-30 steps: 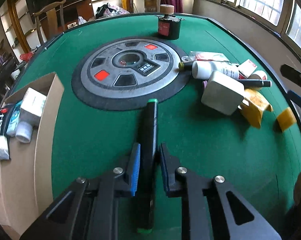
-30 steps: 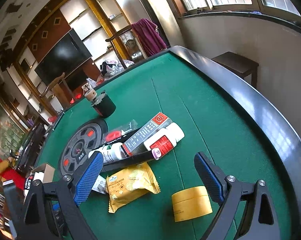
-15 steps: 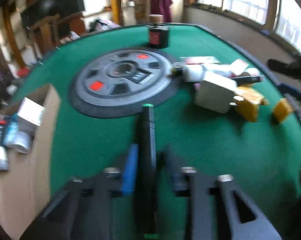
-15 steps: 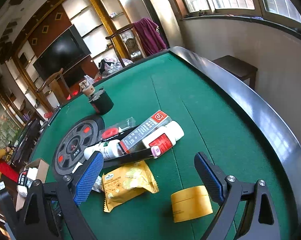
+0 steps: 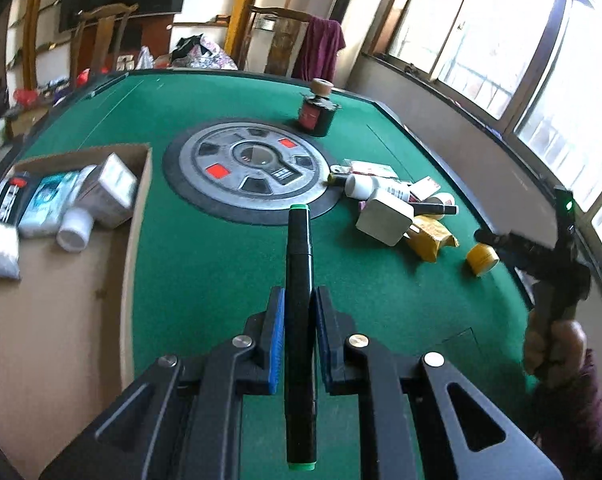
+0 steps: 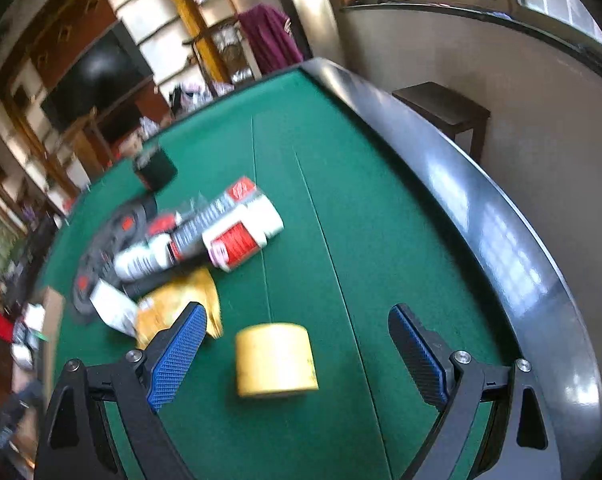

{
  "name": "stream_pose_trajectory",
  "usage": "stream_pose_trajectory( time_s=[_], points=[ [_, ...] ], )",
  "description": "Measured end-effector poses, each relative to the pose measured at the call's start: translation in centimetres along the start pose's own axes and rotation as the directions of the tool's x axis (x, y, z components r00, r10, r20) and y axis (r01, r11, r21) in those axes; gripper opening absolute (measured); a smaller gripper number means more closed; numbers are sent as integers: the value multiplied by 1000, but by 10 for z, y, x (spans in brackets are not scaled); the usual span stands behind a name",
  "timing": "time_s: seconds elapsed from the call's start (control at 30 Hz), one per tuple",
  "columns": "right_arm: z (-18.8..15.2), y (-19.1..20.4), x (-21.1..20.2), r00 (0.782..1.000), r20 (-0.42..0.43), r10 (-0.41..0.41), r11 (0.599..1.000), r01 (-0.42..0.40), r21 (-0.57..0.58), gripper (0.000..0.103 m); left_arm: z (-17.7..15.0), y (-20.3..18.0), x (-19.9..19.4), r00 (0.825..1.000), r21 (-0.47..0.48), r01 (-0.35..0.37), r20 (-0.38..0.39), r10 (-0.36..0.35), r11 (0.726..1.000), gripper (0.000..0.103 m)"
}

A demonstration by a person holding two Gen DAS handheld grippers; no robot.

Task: Organize objects
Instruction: 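Carry the marker toward the box while the right gripper grasps the yellow tape roll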

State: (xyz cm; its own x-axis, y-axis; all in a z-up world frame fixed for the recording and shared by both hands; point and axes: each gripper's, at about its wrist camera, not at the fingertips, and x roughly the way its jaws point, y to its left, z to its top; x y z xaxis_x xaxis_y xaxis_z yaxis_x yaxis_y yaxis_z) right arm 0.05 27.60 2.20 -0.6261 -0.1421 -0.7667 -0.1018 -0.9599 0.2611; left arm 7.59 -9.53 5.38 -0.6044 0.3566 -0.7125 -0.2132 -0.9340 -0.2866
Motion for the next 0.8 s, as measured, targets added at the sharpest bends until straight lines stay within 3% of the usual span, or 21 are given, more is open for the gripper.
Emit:
stream_pose_trajectory(
  time_s=[0.13, 0.23, 0.3, 0.33, 0.53, 0.8],
  points=[
    [-8, 16, 4, 998, 3, -61, 995, 61, -85, 92, -7, 15, -8, 1000, -38, -16, 1, 16, 999, 14],
    [-14, 28, 7, 993, 7, -117, 982, 116, -149, 74, -11, 26, -16, 999, -58, -32, 11, 33, 998, 14],
    [-17, 31, 10, 991, -1, -132, 976, 130, -174, 48, -13, 34, -22, 999, -75, -40, 21, 42, 996, 14],
    [-18, 33, 11, 990, -7, -139, 974, 135, -182, 43, -14, 38, -24, 999, -82, -41, 24, 43, 996, 14],
    [-26, 35, 6, 994, -16, -110, 978, 105, -180, 43, -19, 55, -36, 998, -115, -44, 47, 50, 992, 14],
    [-28, 78, -24, 998, -29, 56, 978, -61, -201, 43, -28, 78, -57, 995, -157, -26, 95, 41, 987, 14]
  ],
)
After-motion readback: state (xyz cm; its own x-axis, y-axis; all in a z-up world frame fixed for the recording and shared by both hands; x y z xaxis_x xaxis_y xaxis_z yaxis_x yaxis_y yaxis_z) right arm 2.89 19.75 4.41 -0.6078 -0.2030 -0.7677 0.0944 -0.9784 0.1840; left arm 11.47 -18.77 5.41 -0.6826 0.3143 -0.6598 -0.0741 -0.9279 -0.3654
